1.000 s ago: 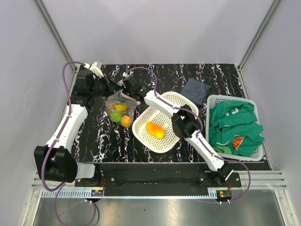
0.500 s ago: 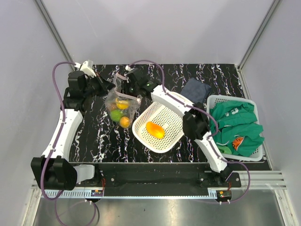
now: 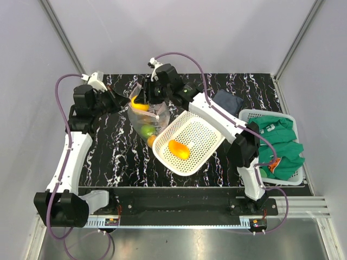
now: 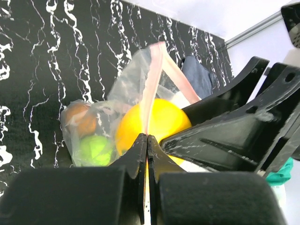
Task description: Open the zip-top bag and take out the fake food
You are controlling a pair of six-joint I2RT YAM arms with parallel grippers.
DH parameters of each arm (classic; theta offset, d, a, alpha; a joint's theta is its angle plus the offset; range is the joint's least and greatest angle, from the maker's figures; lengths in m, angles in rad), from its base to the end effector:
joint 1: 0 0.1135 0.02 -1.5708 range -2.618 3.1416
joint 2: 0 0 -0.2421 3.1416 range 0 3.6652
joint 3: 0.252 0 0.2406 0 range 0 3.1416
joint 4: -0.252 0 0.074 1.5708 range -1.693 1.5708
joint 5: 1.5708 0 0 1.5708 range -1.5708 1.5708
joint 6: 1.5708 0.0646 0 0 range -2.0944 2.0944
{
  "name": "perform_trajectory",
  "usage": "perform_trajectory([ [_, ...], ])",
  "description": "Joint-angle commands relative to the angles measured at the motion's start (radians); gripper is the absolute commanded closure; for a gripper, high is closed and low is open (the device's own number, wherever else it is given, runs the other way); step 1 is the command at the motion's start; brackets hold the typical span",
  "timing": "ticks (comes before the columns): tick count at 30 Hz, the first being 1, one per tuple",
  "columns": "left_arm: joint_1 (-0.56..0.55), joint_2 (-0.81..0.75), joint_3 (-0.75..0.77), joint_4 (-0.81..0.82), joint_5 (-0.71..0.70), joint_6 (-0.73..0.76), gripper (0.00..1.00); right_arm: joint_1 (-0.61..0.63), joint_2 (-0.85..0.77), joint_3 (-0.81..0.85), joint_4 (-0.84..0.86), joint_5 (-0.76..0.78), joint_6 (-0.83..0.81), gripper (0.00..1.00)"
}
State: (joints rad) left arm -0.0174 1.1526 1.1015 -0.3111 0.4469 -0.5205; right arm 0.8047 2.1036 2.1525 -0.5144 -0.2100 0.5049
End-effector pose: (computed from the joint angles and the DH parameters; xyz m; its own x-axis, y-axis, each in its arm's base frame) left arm 0.2806 -0.0328 0.3359 -0.5161 -0.4396 -0.7351 0.1880 0.7792 -0.5979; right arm 0.3337 0.3663 0.3318 -0.6758 -0.0200 -0.7368 -0.5793 0.6325 0.5141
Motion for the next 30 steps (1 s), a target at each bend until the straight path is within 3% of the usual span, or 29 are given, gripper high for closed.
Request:
perform_trajectory([
  [1, 0.005, -0.059, -0.003, 0.003, 0.021, 0.011, 1.00, 0.002, -0.042, 0.105, 0.054, -0.032, 0.006, 1.00],
  [8, 0.007, -0.068, 0.041, -0.056, -0.068, 0.062, 1.00, 0.002, -0.161, 0.086, 0.001, 0.059, -0.052, 1.00],
  [15, 0.010, -0.057, 0.055, -0.043, -0.063, 0.056, 1.00, -0.005, -0.482, -0.337, 0.034, 0.320, -0.147, 1.00],
  [21, 0.010, -0.051, 0.095, -0.037, -0.045, 0.050, 1.00, -0.076, -0.634, -0.688, 0.062, 0.472, -0.149, 1.00],
  [27, 0.010, -0.030, 0.118, -0.006, -0.025, 0.028, 1.00, -0.166, -0.633, -0.914, 0.116, 0.442, -0.072, 0.97],
  [30, 0.010, -0.008, 0.135, -0.002, -0.019, 0.017, 1.00, -0.174, -0.555, -0.928, 0.096, 0.431, -0.026, 0.95],
])
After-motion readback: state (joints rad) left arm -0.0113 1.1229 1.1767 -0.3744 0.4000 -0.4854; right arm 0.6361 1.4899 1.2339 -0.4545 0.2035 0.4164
